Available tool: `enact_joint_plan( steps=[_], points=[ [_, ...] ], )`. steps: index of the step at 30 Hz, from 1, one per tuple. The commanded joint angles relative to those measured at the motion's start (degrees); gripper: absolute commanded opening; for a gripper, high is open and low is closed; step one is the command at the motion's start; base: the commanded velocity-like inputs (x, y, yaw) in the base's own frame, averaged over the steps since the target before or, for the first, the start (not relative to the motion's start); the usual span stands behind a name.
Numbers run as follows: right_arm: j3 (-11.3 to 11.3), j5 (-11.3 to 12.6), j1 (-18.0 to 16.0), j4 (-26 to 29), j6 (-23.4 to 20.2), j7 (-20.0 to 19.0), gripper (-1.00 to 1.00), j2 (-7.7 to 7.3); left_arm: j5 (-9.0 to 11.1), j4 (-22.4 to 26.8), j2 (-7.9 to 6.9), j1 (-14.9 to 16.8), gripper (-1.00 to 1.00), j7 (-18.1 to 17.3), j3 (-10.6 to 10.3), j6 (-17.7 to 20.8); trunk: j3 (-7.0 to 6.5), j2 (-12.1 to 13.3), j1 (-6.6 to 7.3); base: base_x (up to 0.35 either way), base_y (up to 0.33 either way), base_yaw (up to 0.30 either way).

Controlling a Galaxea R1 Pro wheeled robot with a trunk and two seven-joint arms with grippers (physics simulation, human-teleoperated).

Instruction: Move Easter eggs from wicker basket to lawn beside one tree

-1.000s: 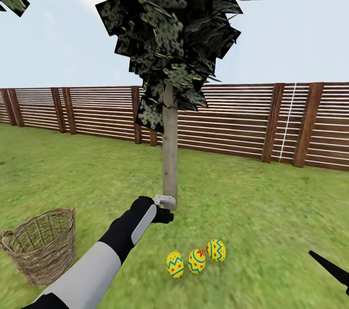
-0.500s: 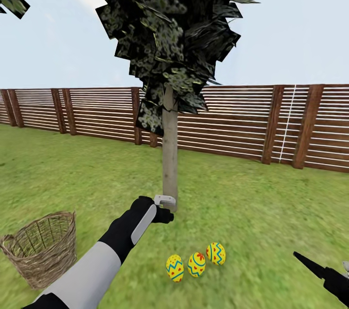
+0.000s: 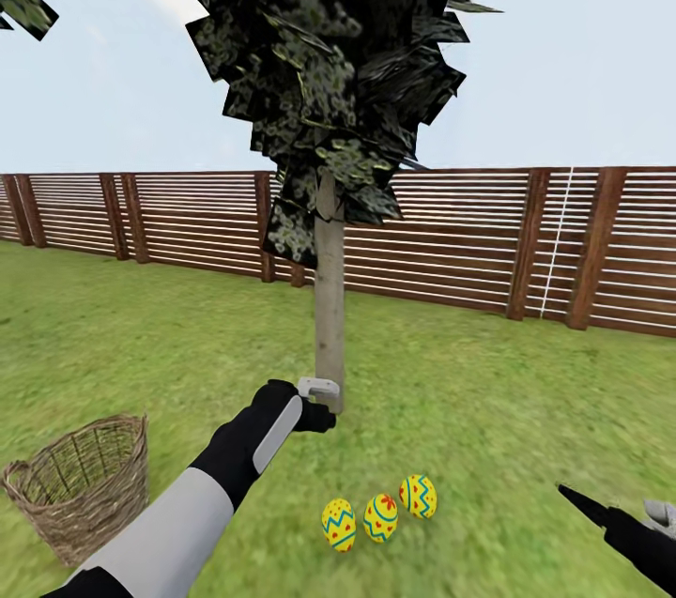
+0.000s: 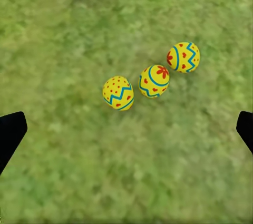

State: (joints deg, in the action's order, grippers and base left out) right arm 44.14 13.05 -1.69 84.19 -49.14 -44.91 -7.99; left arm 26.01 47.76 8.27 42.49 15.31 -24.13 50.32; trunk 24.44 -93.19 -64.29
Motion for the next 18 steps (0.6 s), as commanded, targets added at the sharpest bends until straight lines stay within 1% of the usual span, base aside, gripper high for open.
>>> enact_joint_plan(
  steps=[1,4,5,7,8,13,16,17,18],
  points=[
    [0.1,0.1,-0.1,-0.4,-0.3,1.0,1.00,-0.06,0.6,0.0,-0.02,0.0,1.00,0.6,-0.1,0.1,-0.11,0.4,0.23,0.000,0.000,0.000],
    [0.1,0.0,-0.2,-1.5,-0.2,5.2,1.00,-0.47,0.6,0.0,-0.01,0.0,1.00,0.5,-0.1,0.1,-0.65,1.6,0.89,0.000,0.000,0.000],
    [0.0,0.0,-0.2,-1.8,-0.2,7.2,1.00,-0.73,0.6,0.0,-0.03,0.0,1.00,0.5,-0.1,0.0,-0.83,2.0,1.11,0.000,0.000,0.000],
    [0.0,0.0,-0.2,-2.0,-0.2,9.1,1.00,-0.90,0.7,-0.3,-0.02,0.0,1.00,0.5,-0.1,-0.1,-1.19,2.8,1.55,0.000,0.000,0.000],
    [0.0,0.0,-0.2,-2.1,-0.2,10.7,1.00,-1.02,0.7,-1.1,0.03,0.1,1.00,0.5,-0.1,-0.2,-1.37,3.2,1.77,0.000,0.000,0.000],
    [-0.1,-0.4,-0.2,-2.7,-0.2,14.5,1.00,-1.13,1.0,-2.9,0.01,0.2,1.00,0.2,-0.2,-0.1,-2.27,5.2,2.87,0.000,0.000,0.000],
    [-0.2,-2.4,-0.2,-3.2,-0.1,16.0,1.00,-1.03,0.9,-3.4,-0.05,0.2,1.00,0.2,0.1,-0.2,-2.81,6.4,3.53,0.000,0.000,0.000],
    [-0.2,-4.1,-0.2,-3.5,0.0,16.4,1.00,-0.95,0.8,-3.5,-0.08,0.2,1.00,0.1,0.2,-0.4,-2.99,6.8,3.74,0.000,0.000,0.000],
    [-0.2,-5.1,-0.2,-3.6,0.0,16.6,1.00,-0.86,0.8,-3.5,-0.10,0.2,1.00,0.1,0.2,-0.6,-3.17,7.2,3.96,0.000,0.000,0.000]
  ],
)
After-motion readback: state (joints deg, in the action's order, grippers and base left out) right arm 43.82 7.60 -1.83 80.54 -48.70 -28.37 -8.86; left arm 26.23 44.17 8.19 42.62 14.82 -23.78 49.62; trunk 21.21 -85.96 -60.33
